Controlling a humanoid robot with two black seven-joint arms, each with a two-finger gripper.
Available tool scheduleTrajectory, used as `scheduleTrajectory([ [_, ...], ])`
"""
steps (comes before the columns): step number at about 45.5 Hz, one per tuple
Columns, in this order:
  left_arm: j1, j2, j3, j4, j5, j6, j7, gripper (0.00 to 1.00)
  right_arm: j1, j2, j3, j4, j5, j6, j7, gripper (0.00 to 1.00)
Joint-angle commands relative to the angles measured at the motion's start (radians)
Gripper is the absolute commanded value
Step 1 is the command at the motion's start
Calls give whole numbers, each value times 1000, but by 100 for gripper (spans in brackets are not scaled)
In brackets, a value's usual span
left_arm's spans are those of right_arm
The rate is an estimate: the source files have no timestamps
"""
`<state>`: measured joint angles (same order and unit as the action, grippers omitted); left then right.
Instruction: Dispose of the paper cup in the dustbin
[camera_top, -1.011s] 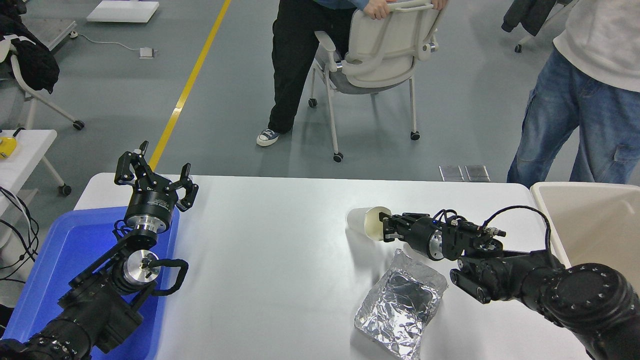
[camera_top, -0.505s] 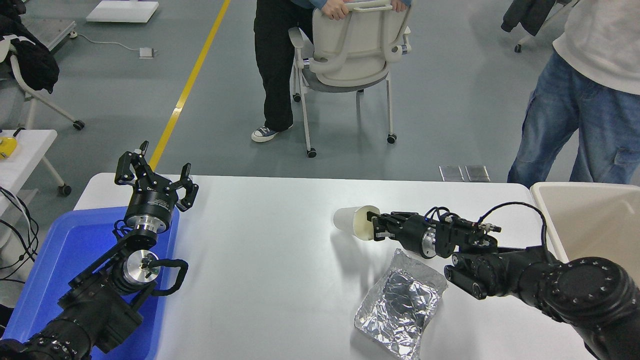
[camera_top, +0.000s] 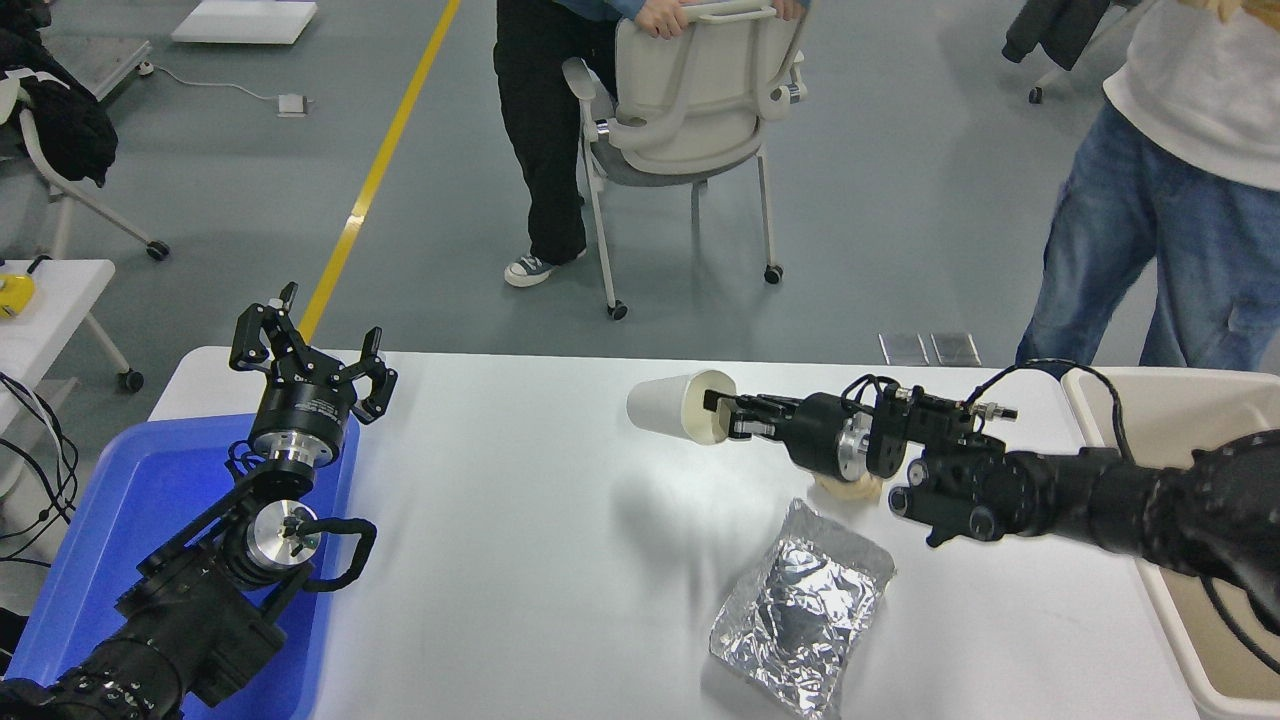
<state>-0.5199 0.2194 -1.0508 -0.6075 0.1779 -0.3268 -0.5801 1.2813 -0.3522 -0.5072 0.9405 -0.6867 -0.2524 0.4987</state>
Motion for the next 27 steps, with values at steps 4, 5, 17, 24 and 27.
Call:
scheduleTrajectory([
  [4, 0, 0, 0, 0, 0, 0, 0, 100, 193, -301, 27, 271, 78, 110, -19, 0],
  [5, 0, 0, 0, 0, 0, 0, 0, 100, 205, -321, 27, 283, 82, 119, -20, 0],
  [17, 0, 0, 0, 0, 0, 0, 0, 100, 361, -533, 53, 388, 145, 257, -55, 0],
  [24, 1, 2, 0, 0, 0, 0, 0, 100, 418, -660, 113, 386, 185, 373, -101, 0],
  [27, 1, 2, 0, 0, 0, 0, 0, 100, 429, -715, 131, 382, 185, 393, -112, 0],
])
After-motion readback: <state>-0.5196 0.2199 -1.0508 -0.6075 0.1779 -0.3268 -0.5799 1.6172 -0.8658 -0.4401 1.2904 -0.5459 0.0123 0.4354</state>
